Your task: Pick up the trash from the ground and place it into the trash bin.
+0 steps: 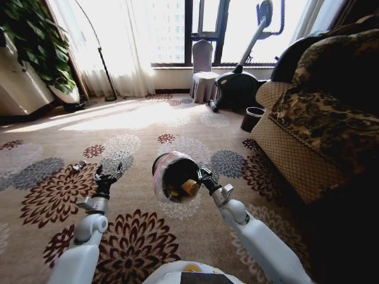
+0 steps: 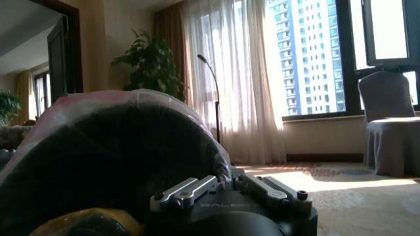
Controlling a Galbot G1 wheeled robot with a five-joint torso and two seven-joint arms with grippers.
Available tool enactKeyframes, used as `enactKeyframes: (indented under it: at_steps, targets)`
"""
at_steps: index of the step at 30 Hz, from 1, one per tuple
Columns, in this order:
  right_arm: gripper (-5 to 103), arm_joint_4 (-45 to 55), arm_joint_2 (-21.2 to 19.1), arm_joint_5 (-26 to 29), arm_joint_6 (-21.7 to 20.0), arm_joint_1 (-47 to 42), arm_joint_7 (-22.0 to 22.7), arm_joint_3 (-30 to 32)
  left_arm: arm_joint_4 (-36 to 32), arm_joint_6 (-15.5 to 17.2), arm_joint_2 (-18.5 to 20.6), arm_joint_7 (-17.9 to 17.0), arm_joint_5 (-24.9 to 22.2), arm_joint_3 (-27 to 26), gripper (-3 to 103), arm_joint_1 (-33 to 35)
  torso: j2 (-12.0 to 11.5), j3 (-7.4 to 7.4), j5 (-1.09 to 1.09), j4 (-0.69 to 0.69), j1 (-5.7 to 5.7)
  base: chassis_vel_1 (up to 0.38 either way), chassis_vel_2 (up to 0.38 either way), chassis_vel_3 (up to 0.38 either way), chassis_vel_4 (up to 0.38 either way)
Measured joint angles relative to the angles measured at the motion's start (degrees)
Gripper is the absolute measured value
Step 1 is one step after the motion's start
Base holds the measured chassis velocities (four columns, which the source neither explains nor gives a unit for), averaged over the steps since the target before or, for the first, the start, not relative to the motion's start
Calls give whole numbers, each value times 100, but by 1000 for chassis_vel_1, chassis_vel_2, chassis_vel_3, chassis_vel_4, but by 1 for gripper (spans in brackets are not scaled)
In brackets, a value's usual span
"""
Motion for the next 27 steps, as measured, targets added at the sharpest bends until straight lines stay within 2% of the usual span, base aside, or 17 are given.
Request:
enactKeyframes:
  at_steps: [1,6,7,9,12,27]
  targets:
    - [0,0,17,-3,0,-9,0,3,16,4,0,-9,-1,-5,99,-4,0,0,4,0,0,352,327,-347,-342]
    - [0,0,19,-12,9,-38,1,23,99,7,-4,-24,89,-39,99,-16,0,0,-2,-1,0,342,346,-362,-340]
    - [0,9,16,-12,19,-50,1,37,120,5,-5,-27,116,-52,99,-16,0,-1,9,0,0,344,372,-352,-350]
    - [0,17,13,-12,24,-61,1,45,149,5,-7,-32,128,-55,99,-10,0,0,-6,1,1,360,356,-356,-363]
    - [0,17,20,-14,24,-74,2,46,171,5,-10,-35,131,-65,99,-12,0,0,2,0,1,351,368,-338,-369]
    - [0,63,3,-18,44,-208,2,58,319,2,-32,-41,136,-68,99,-28,0,0,-2,-1,-1,359,360,-353,-346]
